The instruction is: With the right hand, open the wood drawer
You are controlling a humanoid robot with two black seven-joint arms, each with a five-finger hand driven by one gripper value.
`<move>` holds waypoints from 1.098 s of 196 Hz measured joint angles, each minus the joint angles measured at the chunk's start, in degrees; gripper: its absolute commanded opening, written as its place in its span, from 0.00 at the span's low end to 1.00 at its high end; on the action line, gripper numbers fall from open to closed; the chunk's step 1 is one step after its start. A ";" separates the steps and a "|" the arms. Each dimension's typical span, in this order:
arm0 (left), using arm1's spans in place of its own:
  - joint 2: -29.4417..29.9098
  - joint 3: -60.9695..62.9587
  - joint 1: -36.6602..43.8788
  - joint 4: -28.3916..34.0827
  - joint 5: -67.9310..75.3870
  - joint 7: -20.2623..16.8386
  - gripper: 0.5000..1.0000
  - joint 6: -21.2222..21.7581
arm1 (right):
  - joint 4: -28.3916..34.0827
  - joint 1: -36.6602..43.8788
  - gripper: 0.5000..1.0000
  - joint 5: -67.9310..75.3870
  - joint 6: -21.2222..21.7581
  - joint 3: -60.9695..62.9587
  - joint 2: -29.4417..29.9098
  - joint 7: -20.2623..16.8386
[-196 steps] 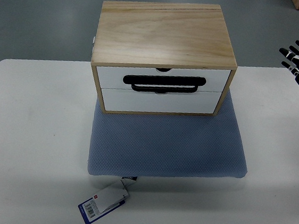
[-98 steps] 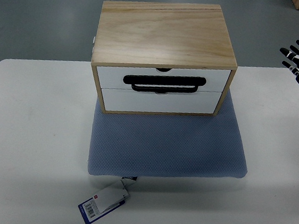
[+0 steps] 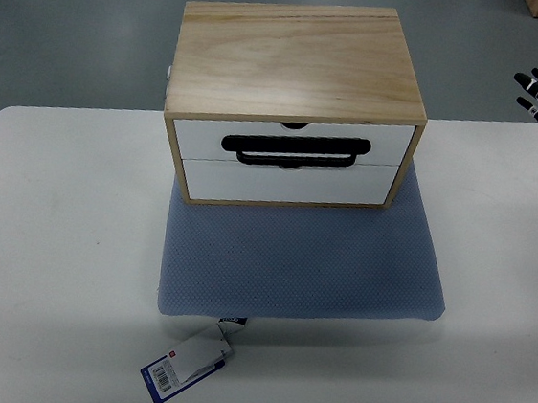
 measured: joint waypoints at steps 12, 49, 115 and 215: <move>0.00 0.00 -0.03 0.00 0.00 0.00 1.00 0.00 | -0.07 0.00 0.86 0.00 0.70 0.00 -0.04 0.00; 0.00 0.00 0.02 0.00 0.00 0.00 1.00 0.00 | -0.31 -0.02 0.86 -0.08 1.58 -0.05 -0.02 0.00; 0.00 0.00 0.03 0.00 0.00 0.00 1.00 0.00 | -1.85 -0.07 0.86 -0.09 1.84 -0.11 0.00 0.00; 0.00 0.00 -0.01 0.00 0.00 0.00 1.00 -0.01 | -2.24 0.14 0.86 -0.09 3.83 -0.17 -1.89 -0.10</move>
